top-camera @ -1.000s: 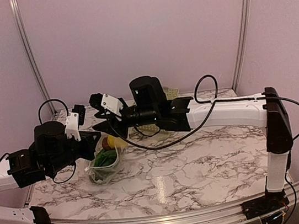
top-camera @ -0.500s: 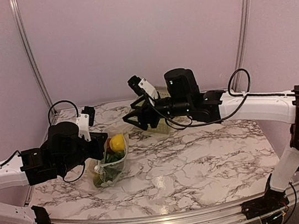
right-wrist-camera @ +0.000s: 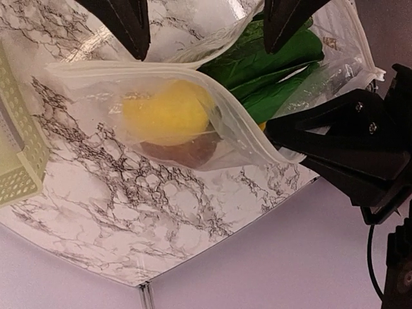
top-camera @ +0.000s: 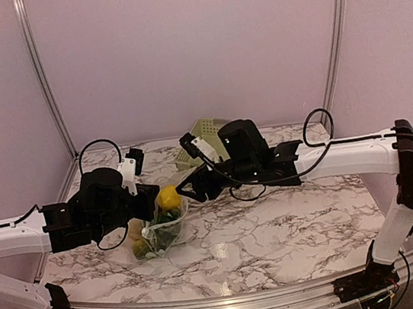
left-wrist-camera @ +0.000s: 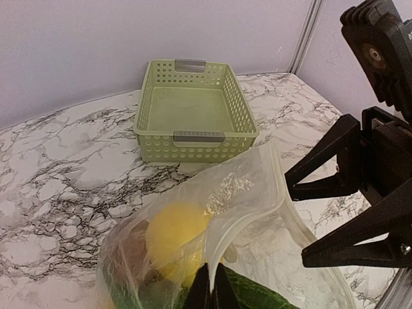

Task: Open the zip-top bag and remove the fake food

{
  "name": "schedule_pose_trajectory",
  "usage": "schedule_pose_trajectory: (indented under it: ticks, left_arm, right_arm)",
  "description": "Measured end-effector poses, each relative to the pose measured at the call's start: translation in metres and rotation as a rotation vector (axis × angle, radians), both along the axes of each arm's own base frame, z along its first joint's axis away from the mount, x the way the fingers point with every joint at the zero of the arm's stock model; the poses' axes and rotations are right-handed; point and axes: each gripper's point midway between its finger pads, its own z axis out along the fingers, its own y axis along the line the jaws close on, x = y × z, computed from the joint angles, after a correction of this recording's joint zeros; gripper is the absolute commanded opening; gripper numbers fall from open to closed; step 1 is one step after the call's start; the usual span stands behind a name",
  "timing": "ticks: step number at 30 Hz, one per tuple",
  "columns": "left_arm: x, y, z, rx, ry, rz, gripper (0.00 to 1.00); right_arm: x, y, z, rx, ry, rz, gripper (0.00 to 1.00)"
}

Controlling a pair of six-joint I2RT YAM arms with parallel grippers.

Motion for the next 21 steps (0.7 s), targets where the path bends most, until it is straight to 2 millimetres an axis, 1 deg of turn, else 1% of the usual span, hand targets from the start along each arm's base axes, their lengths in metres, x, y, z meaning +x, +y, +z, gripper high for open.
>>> schedule_pose_trajectory:
  ticks: [2,3,6,9,10,11,15,18,19,21]
  left_arm:
    - [0.0,-0.002,-0.001,-0.002,0.003,-0.005,0.0]
    - [0.0,-0.002,-0.001,-0.003,0.004,-0.006,0.0]
    - [0.0,-0.003,-0.002,-0.004,0.007,-0.007,0.0]
    - [0.0,-0.003,-0.003,-0.007,0.008,-0.004,0.0]
    - [0.001,-0.003,-0.003,-0.008,0.009,0.0,0.0]
    - [0.001,-0.002,-0.002,-0.01,0.009,0.005,0.0]
    - [0.001,0.004,0.006,-0.025,-0.005,0.024,0.0]
    - [-0.001,0.013,0.016,-0.042,-0.022,0.044,0.0]
    - [-0.002,0.015,0.017,-0.043,-0.023,0.047,0.04]
    - [-0.004,0.017,0.019,-0.042,-0.022,0.043,0.17]
  right_arm:
    - [-0.002,0.004,-0.014,-0.021,0.03,-0.002,0.51]
    - [-0.002,0.005,-0.019,-0.029,0.039,-0.005,0.47]
    - [-0.001,0.004,-0.029,-0.056,0.06,-0.03,0.28]
    - [0.003,-0.001,-0.033,-0.071,0.061,-0.063,0.11]
    - [0.004,-0.003,-0.035,-0.074,0.062,-0.075,0.03]
    - [0.006,-0.007,-0.038,-0.081,0.065,-0.087,0.0]
    - [0.007,-0.025,-0.053,-0.114,0.084,-0.124,0.0]
    - [0.012,-0.032,-0.053,-0.116,0.08,-0.143,0.0]
    - [0.013,-0.032,-0.052,-0.111,0.075,-0.143,0.0]
    - [0.013,-0.031,-0.049,-0.103,0.068,-0.136,0.0]
